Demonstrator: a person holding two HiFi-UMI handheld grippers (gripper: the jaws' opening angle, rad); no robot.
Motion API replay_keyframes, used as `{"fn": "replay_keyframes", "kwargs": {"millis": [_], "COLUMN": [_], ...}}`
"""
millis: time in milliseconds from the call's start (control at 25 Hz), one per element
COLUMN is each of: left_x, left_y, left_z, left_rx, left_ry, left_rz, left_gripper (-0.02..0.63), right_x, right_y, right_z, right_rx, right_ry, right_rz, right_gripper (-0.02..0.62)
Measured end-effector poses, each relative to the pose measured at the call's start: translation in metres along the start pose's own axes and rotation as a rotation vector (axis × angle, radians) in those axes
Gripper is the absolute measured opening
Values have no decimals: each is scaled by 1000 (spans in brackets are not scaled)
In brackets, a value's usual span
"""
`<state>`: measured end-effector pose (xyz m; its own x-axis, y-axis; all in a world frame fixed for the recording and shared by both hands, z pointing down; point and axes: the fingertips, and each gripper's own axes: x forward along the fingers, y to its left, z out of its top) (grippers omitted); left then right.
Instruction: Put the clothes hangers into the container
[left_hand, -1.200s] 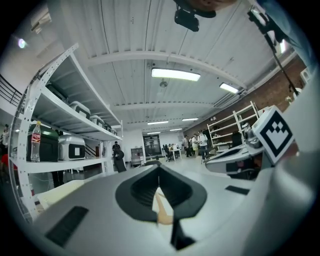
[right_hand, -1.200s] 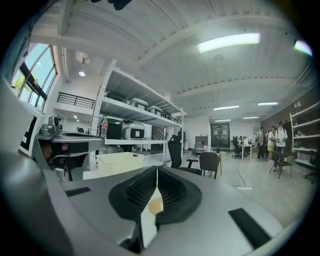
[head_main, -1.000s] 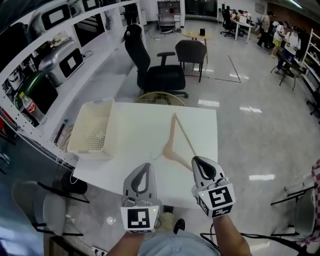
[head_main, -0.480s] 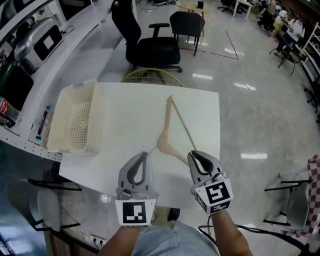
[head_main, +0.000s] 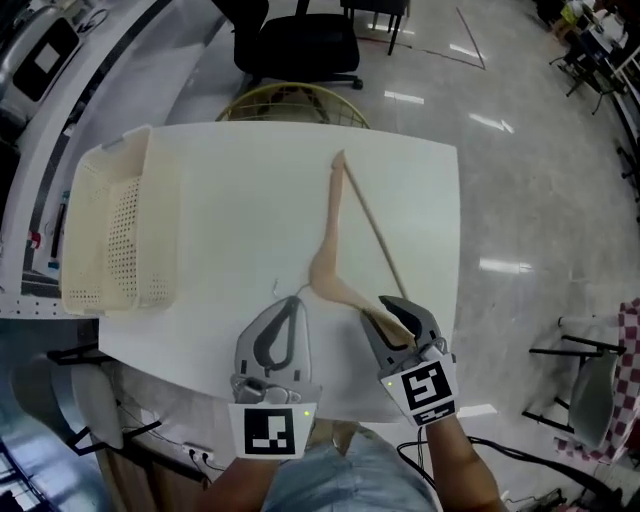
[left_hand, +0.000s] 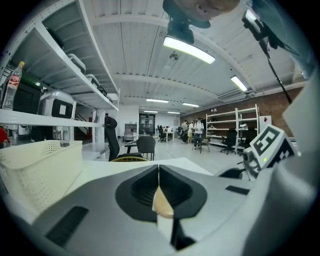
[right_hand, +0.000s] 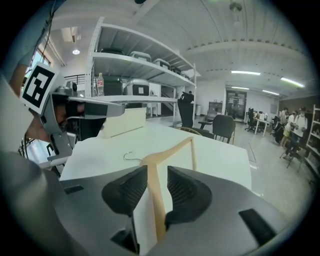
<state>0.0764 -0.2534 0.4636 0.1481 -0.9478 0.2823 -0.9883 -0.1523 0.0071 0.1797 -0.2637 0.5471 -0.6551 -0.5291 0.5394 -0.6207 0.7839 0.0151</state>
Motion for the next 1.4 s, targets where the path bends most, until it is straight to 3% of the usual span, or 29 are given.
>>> {"fn": "replay_keyframes", "kwargs": {"millis": [440,600,760,800,1000,1400], "left_x": [34,38,39,39,32,1], "left_y": [18,18,22,23,27,24], "left_z": [-35,-40,-41,-40,-36,-8], "left_rx": [-57,-68,-61,-61,-69,-31], "left_ry": [78,90,86,84,83,-2], "left_rz": [-3,2,4,5,24,48], "left_gripper": [12,12,12,12,12,12], "right_x": [44,49,52,53,52,19], "right_y": [3,5,7,6,3,-1], "right_z": [-35,-44,-47,-46,-42,9], "right_rx": [-79,-140,-129,-128,-93,-9], "right_ry": [170,246,276,278,258,89], "right_rz": [68,84,102,100,60,-4], "right_gripper": [152,150,123,97,91,89]}}
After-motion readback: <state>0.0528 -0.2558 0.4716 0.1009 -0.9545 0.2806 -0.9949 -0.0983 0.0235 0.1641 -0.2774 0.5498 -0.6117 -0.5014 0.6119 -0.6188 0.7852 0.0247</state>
